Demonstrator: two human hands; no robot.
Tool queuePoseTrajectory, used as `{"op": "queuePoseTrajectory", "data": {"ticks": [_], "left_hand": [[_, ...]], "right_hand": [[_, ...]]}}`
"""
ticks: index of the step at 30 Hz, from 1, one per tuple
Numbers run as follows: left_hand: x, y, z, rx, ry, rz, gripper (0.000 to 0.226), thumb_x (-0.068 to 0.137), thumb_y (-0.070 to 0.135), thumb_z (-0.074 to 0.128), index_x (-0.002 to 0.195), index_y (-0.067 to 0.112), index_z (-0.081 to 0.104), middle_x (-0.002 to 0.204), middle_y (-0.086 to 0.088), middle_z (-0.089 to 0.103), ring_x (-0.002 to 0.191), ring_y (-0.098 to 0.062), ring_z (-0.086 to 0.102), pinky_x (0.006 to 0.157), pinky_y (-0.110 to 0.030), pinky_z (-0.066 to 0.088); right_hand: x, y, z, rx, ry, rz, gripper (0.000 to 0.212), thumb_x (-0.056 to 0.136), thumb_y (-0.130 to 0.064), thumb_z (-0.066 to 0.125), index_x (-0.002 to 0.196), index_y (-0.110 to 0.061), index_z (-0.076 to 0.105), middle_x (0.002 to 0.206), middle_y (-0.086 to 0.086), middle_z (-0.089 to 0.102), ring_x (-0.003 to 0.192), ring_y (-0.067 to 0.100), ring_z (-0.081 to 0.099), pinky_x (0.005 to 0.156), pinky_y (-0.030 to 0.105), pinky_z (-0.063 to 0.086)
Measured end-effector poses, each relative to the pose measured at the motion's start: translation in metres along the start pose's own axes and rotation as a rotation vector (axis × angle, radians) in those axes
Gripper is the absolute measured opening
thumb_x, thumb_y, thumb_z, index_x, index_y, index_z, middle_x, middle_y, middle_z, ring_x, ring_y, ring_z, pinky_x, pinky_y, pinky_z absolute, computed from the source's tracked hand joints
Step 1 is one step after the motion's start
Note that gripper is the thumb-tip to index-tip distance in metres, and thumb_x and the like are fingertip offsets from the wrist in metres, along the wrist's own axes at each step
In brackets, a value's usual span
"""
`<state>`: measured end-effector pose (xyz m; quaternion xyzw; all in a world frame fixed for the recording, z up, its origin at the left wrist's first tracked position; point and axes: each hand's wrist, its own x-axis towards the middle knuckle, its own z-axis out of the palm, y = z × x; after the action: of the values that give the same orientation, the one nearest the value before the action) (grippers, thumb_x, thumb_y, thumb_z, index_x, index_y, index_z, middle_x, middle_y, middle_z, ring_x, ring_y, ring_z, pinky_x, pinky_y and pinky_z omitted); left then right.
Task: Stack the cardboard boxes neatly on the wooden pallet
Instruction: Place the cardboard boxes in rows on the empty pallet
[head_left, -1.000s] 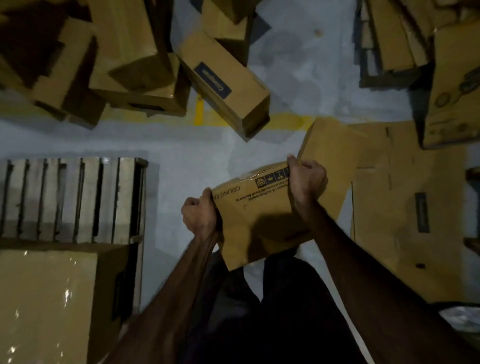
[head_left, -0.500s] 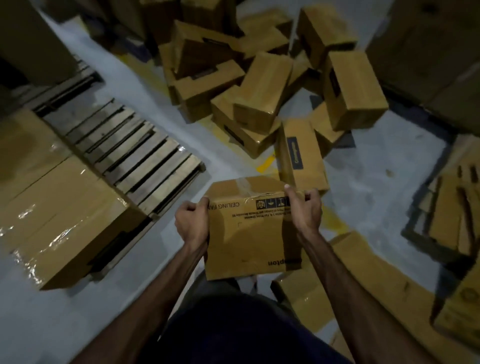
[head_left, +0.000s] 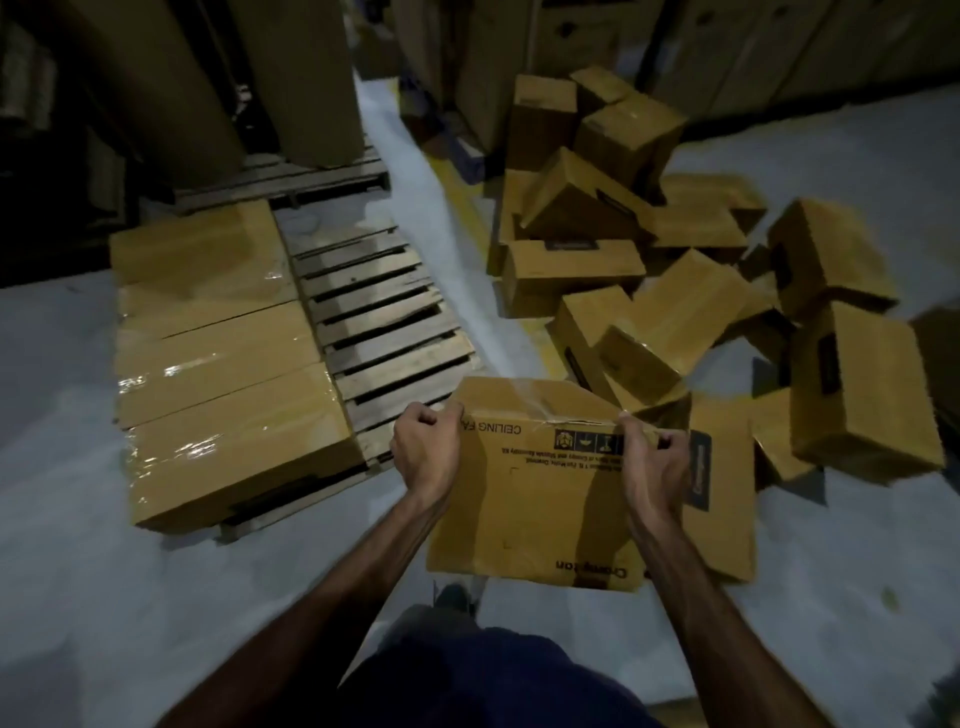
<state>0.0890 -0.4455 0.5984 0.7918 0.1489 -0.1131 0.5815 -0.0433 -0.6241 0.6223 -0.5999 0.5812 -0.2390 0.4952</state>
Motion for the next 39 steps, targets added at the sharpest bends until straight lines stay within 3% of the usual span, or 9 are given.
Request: {"op": "queuePoseTrajectory", "data": {"ticks": [5, 8, 13, 17, 20, 26, 29, 39], "left_hand": [[0.042, 0.003, -0.002, -0.038, 0.092, -0.045, 0.034, 0.088, 0.034, 0.074, 0.081, 0.004, 0.059, 0.072, 0.0, 0.052, 0.067, -0.018, 0.05, 0.059, -0.033, 0.036], [0.057, 0.01, 0.008, -0.072, 0.154, -0.077, 0.028, 0.089, 0.03, 0.073, 0.078, 0.013, 0.055, 0.071, 0.001, 0.05, 0.065, -0.016, 0.047, 0.058, -0.032, 0.034], [0.085, 0.015, 0.046, -0.159, 0.258, -0.148, 0.035, 0.088, 0.034, 0.074, 0.087, 0.002, 0.06, 0.075, -0.001, 0.056, 0.069, -0.021, 0.053, 0.063, -0.034, 0.044], [0.106, 0.034, 0.1, -0.188, 0.327, -0.161, 0.033, 0.091, 0.03, 0.074, 0.088, 0.0, 0.059, 0.075, 0.001, 0.053, 0.066, -0.016, 0.049, 0.058, -0.03, 0.04], [0.12, 0.059, 0.148, -0.2, 0.358, -0.186, 0.026, 0.091, 0.028, 0.074, 0.081, 0.01, 0.058, 0.073, 0.001, 0.054, 0.067, -0.017, 0.051, 0.057, -0.031, 0.042], [0.145, 0.11, 0.236, -0.234, 0.471, -0.274, 0.03, 0.091, 0.031, 0.076, 0.077, 0.015, 0.055, 0.073, 0.001, 0.059, 0.066, -0.017, 0.054, 0.057, -0.028, 0.04], [0.156, 0.127, 0.262, -0.197, 0.549, -0.253, 0.033, 0.092, 0.034, 0.076, 0.079, 0.009, 0.058, 0.074, 0.001, 0.058, 0.069, -0.018, 0.055, 0.058, -0.029, 0.036], [0.241, 0.178, 0.32, -0.133, 0.639, -0.268, 0.032, 0.092, 0.035, 0.075, 0.076, 0.016, 0.054, 0.076, 0.001, 0.055, 0.071, -0.018, 0.053, 0.059, -0.031, 0.035]], "right_hand": [[0.028, -0.031, 0.053, -0.114, -0.056, -0.035, 0.035, 0.091, -0.049, 0.072, 0.104, -0.021, 0.055, 0.098, 0.002, 0.065, 0.089, 0.024, 0.064, 0.072, 0.039, 0.051], [0.053, -0.047, 0.083, -0.19, -0.102, -0.079, 0.036, 0.093, -0.048, 0.071, 0.105, -0.018, 0.056, 0.1, 0.005, 0.065, 0.091, 0.026, 0.062, 0.075, 0.041, 0.05], [0.108, -0.071, 0.125, -0.261, -0.204, -0.124, 0.038, 0.092, -0.051, 0.068, 0.109, -0.018, 0.057, 0.102, 0.005, 0.063, 0.095, 0.028, 0.059, 0.086, 0.043, 0.05], [0.171, -0.092, 0.153, -0.278, -0.266, -0.115, 0.037, 0.094, -0.048, 0.068, 0.112, -0.017, 0.057, 0.1, 0.004, 0.059, 0.09, 0.024, 0.055, 0.078, 0.035, 0.039], [0.226, -0.115, 0.164, -0.27, -0.315, -0.12, 0.034, 0.094, -0.046, 0.068, 0.111, -0.018, 0.057, 0.092, -0.001, 0.058, 0.077, 0.015, 0.051, 0.068, 0.032, 0.037], [0.33, -0.166, 0.186, -0.28, -0.429, -0.195, 0.034, 0.094, -0.045, 0.067, 0.109, -0.016, 0.056, 0.097, 0.002, 0.06, 0.078, 0.016, 0.052, 0.076, 0.036, 0.045], [0.365, -0.184, 0.203, -0.279, -0.494, -0.243, 0.033, 0.094, -0.042, 0.068, 0.109, -0.015, 0.056, 0.097, 0.003, 0.06, 0.076, 0.013, 0.052, 0.066, 0.031, 0.041], [0.45, -0.233, 0.283, -0.274, -0.592, -0.239, 0.033, 0.094, -0.048, 0.066, 0.107, -0.02, 0.054, 0.092, 0.002, 0.06, 0.076, 0.017, 0.054, 0.062, 0.032, 0.043]]}}
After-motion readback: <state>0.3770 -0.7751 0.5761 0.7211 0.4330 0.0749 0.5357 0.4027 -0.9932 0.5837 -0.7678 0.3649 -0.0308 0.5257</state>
